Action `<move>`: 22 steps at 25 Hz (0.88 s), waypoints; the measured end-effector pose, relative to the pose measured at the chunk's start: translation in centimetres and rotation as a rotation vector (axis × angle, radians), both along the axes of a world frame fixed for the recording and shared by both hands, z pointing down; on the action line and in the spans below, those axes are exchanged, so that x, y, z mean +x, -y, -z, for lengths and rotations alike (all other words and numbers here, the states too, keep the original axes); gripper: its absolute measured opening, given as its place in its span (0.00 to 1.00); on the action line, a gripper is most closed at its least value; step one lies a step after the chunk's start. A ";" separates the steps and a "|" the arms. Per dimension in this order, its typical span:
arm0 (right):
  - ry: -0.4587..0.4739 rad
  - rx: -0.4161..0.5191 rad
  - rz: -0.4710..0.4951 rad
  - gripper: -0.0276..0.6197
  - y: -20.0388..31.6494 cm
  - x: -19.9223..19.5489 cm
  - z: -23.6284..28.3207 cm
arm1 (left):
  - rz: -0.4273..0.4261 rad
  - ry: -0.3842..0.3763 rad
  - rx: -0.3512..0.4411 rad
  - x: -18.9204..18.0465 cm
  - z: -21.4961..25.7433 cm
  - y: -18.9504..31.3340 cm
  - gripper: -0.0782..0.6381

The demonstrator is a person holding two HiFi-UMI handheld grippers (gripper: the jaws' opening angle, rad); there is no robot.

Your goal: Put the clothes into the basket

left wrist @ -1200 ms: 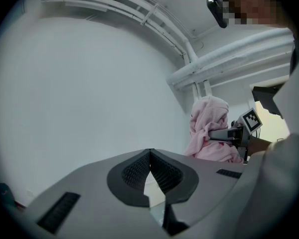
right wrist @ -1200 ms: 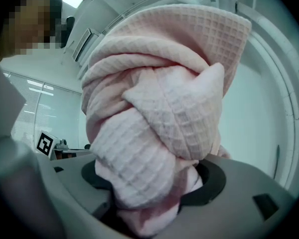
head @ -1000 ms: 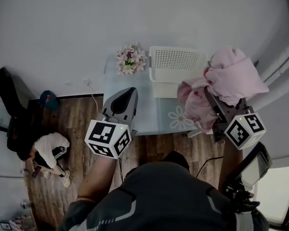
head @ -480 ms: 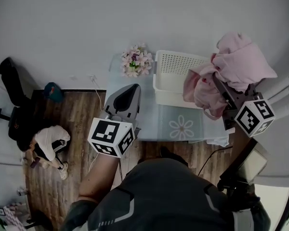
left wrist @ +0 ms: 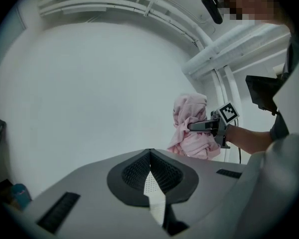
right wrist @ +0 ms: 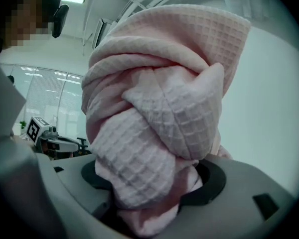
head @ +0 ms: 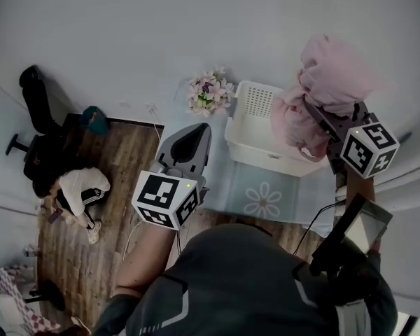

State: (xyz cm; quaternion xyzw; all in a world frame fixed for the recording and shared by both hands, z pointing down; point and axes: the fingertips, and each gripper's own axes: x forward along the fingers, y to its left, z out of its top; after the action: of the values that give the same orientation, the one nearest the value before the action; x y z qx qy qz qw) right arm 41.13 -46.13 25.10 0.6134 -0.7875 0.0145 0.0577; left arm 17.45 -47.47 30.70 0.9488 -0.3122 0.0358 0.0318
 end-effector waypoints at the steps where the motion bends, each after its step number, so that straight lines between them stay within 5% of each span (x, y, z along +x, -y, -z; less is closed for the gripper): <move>1: -0.011 -0.009 0.029 0.59 0.7 0.0 -0.5 | 0.018 0.006 0.003 0.0 -0.1 0.1 0.11; 9: -0.053 -0.151 0.187 0.59 5.3 0.3 -8.7 | 0.150 0.038 -0.034 -0.2 -2.5 0.4 0.11; 22: -0.206 -0.381 0.515 0.60 7.4 -1.8 -21.3 | 0.228 0.059 -0.139 0.3 -8.1 0.8 0.11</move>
State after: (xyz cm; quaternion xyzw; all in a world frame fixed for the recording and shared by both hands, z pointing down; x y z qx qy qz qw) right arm 39.32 -53.52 46.43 0.3708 -0.8897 0.0842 0.2527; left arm 17.72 -48.30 38.82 0.9013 -0.4154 0.0812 0.0922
